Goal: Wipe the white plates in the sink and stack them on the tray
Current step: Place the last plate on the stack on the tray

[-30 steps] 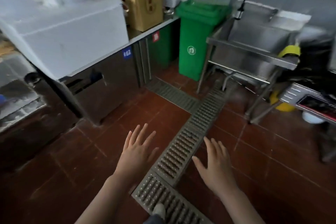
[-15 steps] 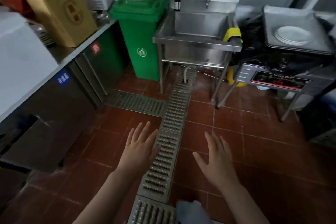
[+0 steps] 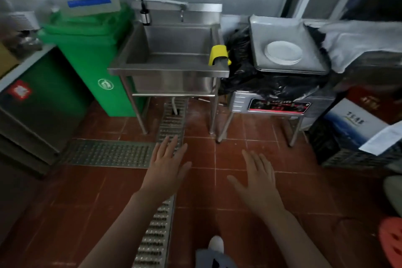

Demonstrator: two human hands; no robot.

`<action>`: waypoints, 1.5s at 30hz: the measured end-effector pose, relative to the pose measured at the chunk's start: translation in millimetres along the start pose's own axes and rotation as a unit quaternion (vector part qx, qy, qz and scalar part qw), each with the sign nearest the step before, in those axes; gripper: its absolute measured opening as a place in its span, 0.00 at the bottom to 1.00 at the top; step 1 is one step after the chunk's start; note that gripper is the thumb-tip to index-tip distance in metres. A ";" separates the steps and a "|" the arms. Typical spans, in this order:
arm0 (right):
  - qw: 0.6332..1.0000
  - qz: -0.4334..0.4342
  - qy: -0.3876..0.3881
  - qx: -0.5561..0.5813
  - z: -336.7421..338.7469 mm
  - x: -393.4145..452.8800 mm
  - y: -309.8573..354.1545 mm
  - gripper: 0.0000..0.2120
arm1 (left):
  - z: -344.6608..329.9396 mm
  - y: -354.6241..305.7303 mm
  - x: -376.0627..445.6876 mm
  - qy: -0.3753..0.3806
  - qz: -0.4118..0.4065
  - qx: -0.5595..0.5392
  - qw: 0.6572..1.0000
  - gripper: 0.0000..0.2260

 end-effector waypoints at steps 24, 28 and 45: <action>0.989 -0.123 -0.085 0.006 105.7 244.2 -178.8 0.39 | -48.4 -139.4 362.2 0.016 -0.154 -0.019 0.988 0.31; 0.985 -0.140 -0.096 0.020 118.9 296.6 -198.1 0.39 | -48.8 -149.2 431.2 0.014 -0.162 -0.021 0.986 0.32; 0.968 -0.198 -0.120 0.098 146.7 454.8 -256.3 0.39 | -51.3 -186.7 608.9 0.061 -0.161 -0.078 0.982 0.41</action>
Point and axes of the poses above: each hand's wrist, its own x-axis towards the middle knuckle, its own z-axis out of the back of the hand, y = z × x, the point moved 2 cm from there along x, towards the middle knuckle
